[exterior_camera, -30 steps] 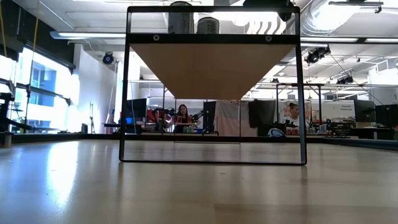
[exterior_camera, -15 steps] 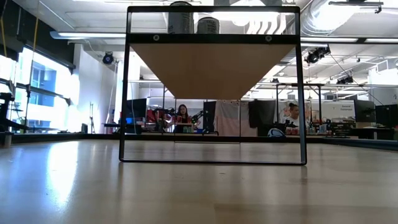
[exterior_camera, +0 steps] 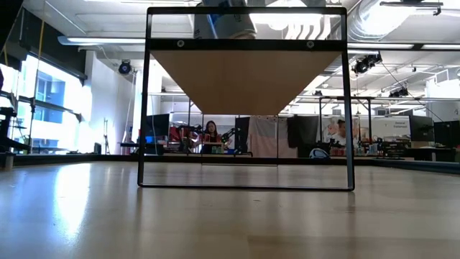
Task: Place canned beverage on shelf
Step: Put the white blue soda can on the shelf aligned with the other white blue soda can
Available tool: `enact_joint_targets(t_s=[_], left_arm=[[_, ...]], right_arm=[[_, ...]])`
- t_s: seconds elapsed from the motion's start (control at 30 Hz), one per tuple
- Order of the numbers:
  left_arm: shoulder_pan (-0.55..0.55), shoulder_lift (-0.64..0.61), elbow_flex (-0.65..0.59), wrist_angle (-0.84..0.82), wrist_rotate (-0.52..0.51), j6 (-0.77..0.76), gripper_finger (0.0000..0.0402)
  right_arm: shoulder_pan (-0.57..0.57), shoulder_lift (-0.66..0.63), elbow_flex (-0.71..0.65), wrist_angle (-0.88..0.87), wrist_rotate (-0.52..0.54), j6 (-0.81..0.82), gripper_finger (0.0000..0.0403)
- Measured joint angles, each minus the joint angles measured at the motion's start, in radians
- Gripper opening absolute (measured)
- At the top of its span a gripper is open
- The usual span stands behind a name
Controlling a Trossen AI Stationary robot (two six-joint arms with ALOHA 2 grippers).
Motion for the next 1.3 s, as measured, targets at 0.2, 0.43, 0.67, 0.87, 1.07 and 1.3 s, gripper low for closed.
enact_joint_targets(t_s=[0.2, 0.43, 0.67, 0.87, 1.07, 1.3], left_arm=[[0.011, -0.001, 0.0, 0.003, 0.001, -0.002, 0.022], [0.01, 0.026, -0.005, 0.011, 0.016, 0.005, 0.0221], [0.01, 0.065, -0.005, 0.004, 0.015, 0.035, 0.0221], [0.01, 0.068, -0.005, 0.026, 0.021, 0.069, 0.0228], [0.01, 0.069, -0.005, 0.027, 0.016, 0.019, 0.0245], [0.01, 0.069, -0.005, 0.026, 0.016, 0.001, 0.0252]], right_arm=[[0.047, 0.097, 0.0, 0.117, 0.005, -0.043, 0.0], [0.111, 0.172, 0.0, 0.062, 0.042, 0.031, 0.0], [0.132, 0.264, 0.0, 0.063, 0.102, 0.077, 0.0], [0.128, 0.326, -0.027, 0.061, 0.176, 0.116, 0.0], [0.128, 0.321, -0.077, 0.149, 0.207, 0.137, 0.0], [0.128, 0.321, -0.144, 0.298, 0.21, 0.149, 0.0]])
